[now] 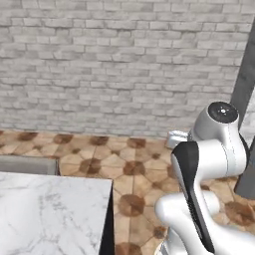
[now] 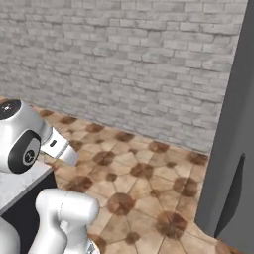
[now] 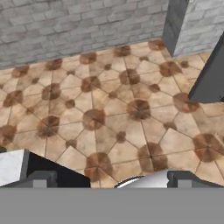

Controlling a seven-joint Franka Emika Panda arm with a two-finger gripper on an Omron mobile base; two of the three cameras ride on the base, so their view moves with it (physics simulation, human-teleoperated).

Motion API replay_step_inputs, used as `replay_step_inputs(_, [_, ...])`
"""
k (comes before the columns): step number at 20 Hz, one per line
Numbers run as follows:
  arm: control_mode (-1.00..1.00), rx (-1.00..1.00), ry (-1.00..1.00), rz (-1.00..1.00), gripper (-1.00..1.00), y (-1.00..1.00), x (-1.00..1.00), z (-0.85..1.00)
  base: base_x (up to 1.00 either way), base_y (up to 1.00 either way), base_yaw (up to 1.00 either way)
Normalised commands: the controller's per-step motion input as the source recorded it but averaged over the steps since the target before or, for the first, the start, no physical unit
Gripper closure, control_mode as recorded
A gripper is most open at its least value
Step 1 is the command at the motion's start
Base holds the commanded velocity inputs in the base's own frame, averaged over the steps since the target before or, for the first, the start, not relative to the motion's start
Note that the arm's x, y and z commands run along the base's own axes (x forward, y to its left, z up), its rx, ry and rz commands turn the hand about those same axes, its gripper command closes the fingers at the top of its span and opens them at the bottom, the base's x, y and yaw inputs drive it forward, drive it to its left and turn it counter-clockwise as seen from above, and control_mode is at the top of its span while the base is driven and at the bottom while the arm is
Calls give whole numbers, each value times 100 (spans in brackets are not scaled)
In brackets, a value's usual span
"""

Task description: Pick the apple and orange from the fridge and place them on the plate next to the blender to make a fruit smoothie.

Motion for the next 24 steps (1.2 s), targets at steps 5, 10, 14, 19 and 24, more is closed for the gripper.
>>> replay_step_inputs(5, [100, 0, 0, 0, -100, 0, 0, 0, 100, -21, 4])
replay_step_inputs(10, [100, 0, 0, 0, -100, 0, 0, 0, 100, -21, 5])
replay_step_inputs(14, [100, 0, 0, 0, -100, 0, 0, 0, 100, -21, 5])
replay_step_inputs(19, [100, 0, 0, 0, -100, 0, 0, 0, 100, -27, 4])
replay_step_inputs(24, [100, 0, 0, 0, -100, 0, 0, 0, 100, -35, -15])
